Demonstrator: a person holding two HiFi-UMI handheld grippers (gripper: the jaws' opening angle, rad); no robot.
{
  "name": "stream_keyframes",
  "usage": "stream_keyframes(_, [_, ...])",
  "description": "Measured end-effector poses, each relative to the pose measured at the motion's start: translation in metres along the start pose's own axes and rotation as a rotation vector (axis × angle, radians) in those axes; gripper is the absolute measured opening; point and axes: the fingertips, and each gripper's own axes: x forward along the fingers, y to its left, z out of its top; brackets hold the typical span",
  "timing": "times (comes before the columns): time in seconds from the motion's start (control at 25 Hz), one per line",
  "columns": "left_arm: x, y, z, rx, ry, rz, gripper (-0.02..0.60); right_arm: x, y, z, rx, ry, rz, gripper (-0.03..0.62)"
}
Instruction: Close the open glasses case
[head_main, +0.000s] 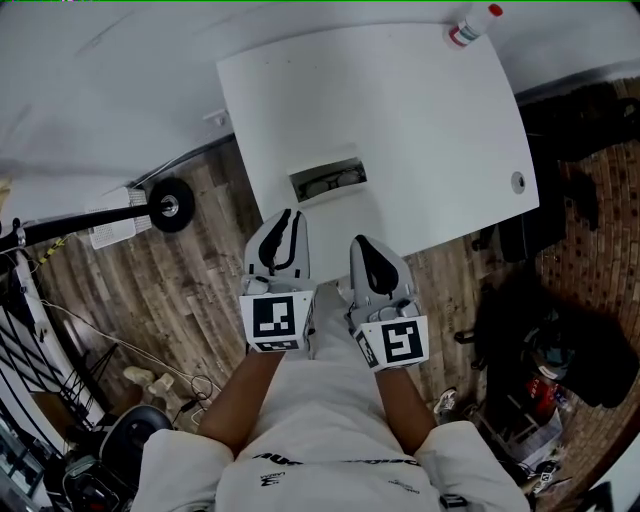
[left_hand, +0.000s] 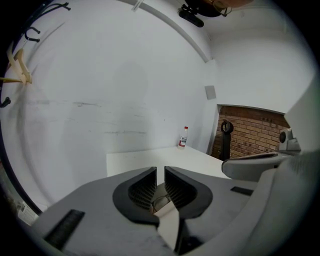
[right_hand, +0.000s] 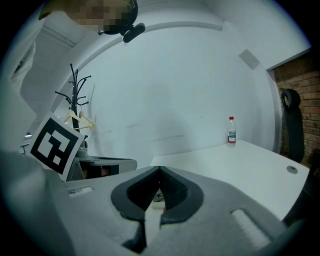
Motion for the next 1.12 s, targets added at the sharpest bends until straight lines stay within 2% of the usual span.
stream_keyframes(0.36, [0.026, 0.021, -0.03, -0.07, 0.078, -0.021, 0.081, 0.017, 0.0, -0.022, 0.023, 0.028, -0.018, 0.002])
stream_keyframes(0.72, [0.06, 0.042, -0.06, -0.133, 0.157, -0.03, 0.081, 0.031, -0.012, -0.04, 0.042, 0.057, -0.052, 0.002])
stream_keyframes(1.12, [0.088, 0.053, -0.082, -0.176, 0.21, -0.014, 0.081, 0.045, -0.023, -0.051, 0.05, 0.08, -0.064, 0.002])
